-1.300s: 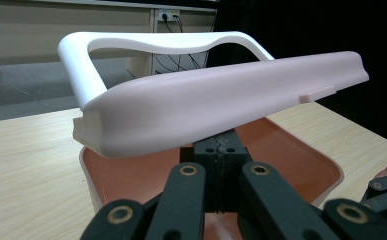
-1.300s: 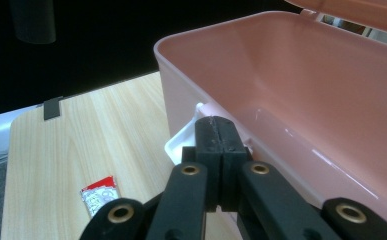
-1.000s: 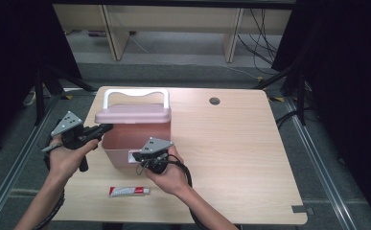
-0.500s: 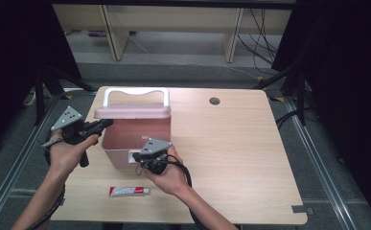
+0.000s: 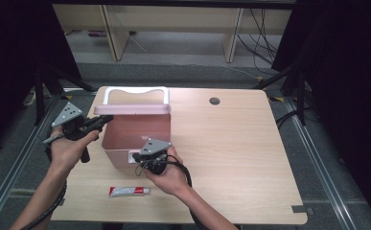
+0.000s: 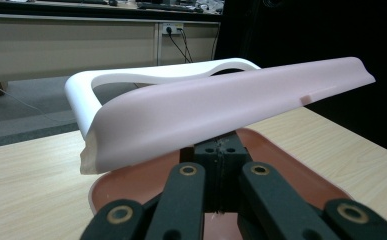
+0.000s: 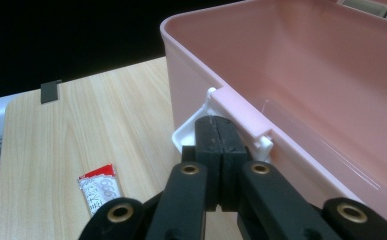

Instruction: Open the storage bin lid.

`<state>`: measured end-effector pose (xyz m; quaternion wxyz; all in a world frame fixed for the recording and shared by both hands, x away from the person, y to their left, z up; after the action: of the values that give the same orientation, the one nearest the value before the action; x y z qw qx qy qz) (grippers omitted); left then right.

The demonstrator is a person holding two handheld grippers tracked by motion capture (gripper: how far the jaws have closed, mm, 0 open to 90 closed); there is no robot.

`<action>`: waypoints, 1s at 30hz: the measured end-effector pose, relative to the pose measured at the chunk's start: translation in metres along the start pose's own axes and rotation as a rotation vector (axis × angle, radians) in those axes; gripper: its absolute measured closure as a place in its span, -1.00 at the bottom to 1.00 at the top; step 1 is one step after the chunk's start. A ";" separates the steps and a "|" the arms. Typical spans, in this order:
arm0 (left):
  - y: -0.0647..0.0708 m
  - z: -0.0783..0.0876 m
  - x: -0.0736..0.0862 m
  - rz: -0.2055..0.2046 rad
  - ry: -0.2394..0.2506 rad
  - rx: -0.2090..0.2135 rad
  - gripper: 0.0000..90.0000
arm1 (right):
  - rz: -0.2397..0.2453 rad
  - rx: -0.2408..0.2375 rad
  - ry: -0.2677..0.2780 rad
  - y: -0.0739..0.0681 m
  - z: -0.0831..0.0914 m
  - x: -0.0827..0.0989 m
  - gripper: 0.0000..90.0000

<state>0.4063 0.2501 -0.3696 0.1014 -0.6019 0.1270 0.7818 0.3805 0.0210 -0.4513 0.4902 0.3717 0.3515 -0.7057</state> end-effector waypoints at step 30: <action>-0.003 -0.015 -0.013 -0.002 0.019 -0.027 1.00 | 0.010 -0.003 -0.010 0.000 0.000 -0.001 1.00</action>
<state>0.4243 0.2483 -0.3605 0.0932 -0.6106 0.1169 0.7777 0.3809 0.0210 -0.4508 0.4963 0.3691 0.3480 -0.7045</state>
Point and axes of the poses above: each handheld gripper's, and its own axes: z roughly backward along the jaws, x roughly out of its underside, y roughly to its right, the point moved 1 cm from there along -z, roughly forward along the jaws, and after that the axes turned 15 degrees about -x, right-handed, at the moved point
